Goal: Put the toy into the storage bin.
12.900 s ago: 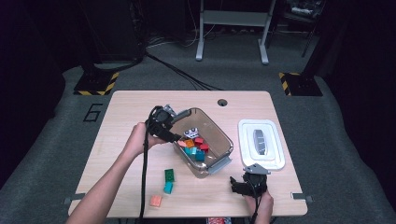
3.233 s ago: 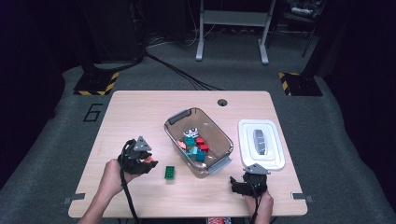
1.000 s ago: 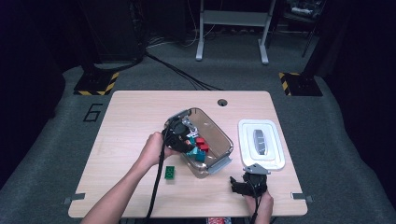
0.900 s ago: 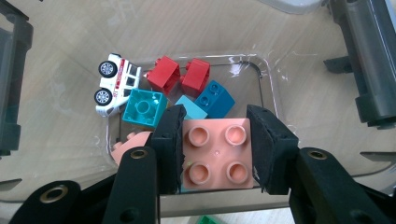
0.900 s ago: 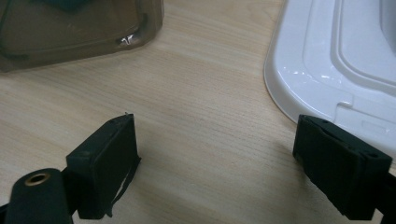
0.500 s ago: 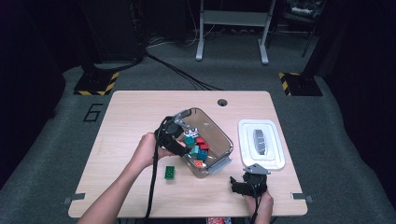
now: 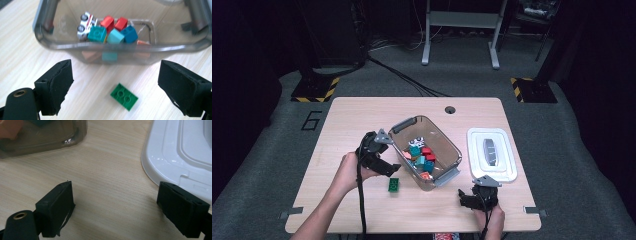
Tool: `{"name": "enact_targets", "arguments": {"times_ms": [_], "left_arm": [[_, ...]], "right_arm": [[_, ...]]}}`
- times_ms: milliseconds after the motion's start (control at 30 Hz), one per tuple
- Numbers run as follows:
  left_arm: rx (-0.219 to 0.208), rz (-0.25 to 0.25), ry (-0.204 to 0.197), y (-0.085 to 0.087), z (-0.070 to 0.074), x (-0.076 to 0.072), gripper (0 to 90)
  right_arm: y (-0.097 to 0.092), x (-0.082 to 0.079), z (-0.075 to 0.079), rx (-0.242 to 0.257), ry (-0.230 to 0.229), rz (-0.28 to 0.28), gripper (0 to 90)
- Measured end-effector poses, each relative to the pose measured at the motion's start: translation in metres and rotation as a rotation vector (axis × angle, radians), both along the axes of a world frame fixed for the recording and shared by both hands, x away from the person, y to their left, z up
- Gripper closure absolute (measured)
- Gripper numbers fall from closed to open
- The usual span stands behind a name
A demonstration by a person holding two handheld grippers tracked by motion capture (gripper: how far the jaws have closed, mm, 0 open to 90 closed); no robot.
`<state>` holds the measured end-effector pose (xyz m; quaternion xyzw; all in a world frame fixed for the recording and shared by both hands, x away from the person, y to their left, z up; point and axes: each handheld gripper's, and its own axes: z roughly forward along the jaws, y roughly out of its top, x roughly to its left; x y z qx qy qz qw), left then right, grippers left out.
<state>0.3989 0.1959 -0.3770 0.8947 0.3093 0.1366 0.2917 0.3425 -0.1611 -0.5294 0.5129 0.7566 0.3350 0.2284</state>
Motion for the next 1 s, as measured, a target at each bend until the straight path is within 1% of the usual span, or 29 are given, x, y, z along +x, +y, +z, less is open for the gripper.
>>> {"name": "enact_targets", "arguments": {"times_ms": [67,200,300,333,367,400,467,533,600,633,667,800,833,900,933,1000], "left_arm": [[-0.004,0.015,0.021,0.005,-0.009,-0.001,12.0],[-0.003,0.037,0.048,0.013,-0.024,-0.002,10.6],[0.002,0.054,0.065,0.015,-0.036,-0.002,10.5],[0.009,0.060,0.071,0.016,-0.040,-0.002,10.7],[0.013,0.069,0.071,0.015,-0.045,-0.002,11.2],[0.013,0.069,0.081,0.014,-0.049,-0.002,11.3],[0.022,0.081,0.089,0.011,-0.059,-0.002,11.6],[0.018,0.086,0.105,0.008,-0.068,-0.001,11.8],[0.018,0.097,0.109,0.004,-0.077,-0.001,12.0],[0.014,0.093,0.121,0.002,-0.083,0.000,12.3],[0.029,0.093,0.125,-0.001,-0.088,0.001,12.9],[0.049,0.105,0.135,-0.006,-0.102,0.003,14.5],[0.057,0.105,0.129,-0.006,-0.104,0.004,14.9],[0.066,0.105,0.139,-0.005,-0.107,0.004,15.5],[0.078,0.108,0.128,-0.005,-0.108,0.003,15.8],[0.083,0.107,0.133,-0.002,-0.110,0.003,18.0]], "right_arm": [[0.000,0.000,0.000,0.000,0.000,0.000,13.0],[0.000,0.000,0.000,0.000,0.000,0.000,13.0],[0.000,0.000,0.000,0.000,0.000,0.000,13.0],[0.000,0.000,0.000,0.000,0.000,0.000,12.9],[0.000,0.000,0.000,0.001,0.000,-0.001,13.0],[0.000,0.000,0.000,0.001,0.000,-0.001,12.9],[0.000,0.000,0.000,0.001,0.000,-0.001,13.0],[0.000,0.000,0.000,0.000,0.000,-0.001,12.9],[0.000,0.000,0.000,0.000,0.000,0.000,12.9],[0.000,0.000,0.000,0.000,0.000,0.000,13.0],[0.000,0.000,0.000,0.000,0.000,0.000,12.9],[0.000,0.000,0.000,0.000,0.001,-0.001,13.0],[0.000,0.000,0.000,0.000,0.000,0.000,13.0],[0.000,0.000,0.000,0.000,0.000,-0.001,13.0],[0.000,0.000,0.000,0.000,0.000,0.000,13.0],[0.000,0.000,0.000,0.000,-0.001,0.000,13.0]]}}
